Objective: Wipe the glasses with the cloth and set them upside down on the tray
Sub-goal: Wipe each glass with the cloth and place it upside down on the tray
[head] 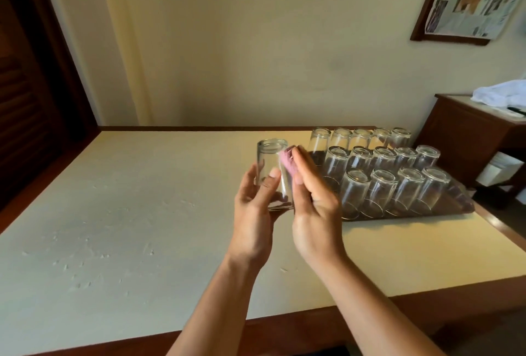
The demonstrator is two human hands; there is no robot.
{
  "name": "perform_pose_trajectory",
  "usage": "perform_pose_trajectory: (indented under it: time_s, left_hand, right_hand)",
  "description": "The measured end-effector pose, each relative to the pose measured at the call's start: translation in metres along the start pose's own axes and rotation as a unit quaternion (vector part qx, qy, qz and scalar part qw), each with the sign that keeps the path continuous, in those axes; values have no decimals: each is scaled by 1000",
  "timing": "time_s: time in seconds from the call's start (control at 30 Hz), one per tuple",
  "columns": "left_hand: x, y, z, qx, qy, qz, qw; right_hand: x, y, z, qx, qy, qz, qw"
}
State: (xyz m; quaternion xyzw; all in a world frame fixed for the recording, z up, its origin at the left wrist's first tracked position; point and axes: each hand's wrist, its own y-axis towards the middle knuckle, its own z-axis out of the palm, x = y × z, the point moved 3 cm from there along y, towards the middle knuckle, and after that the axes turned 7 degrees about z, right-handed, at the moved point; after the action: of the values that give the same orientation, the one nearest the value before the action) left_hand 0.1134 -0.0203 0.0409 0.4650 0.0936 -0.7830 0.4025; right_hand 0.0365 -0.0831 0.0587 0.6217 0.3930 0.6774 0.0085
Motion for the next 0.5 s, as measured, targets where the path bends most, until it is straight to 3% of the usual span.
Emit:
perform_pose_trajectory:
  time_s: [0.1, 0.2, 0.3, 0.4, 0.5]
  left_hand:
    - [-7, 6, -3, 5, 25, -23, 999]
    - [-7, -3, 1, 60, 58, -53, 995]
    - [-4, -9, 8, 71, 65, -12, 995]
    - [-6, 0, 5, 23, 72, 43, 996]
    - [-7, 4, -1, 39, 80, 31, 996]
  right_hand:
    - [-4, -26, 3, 5, -21, -23, 1000]
    - [-8, -13, -4, 12, 59, -10, 998]
    - [-2, 13, -12, -24, 49, 12, 998]
    - [0, -6, -4, 26, 76, 0, 997]
    - [-12, -29, -3, 28, 55, -17, 998]
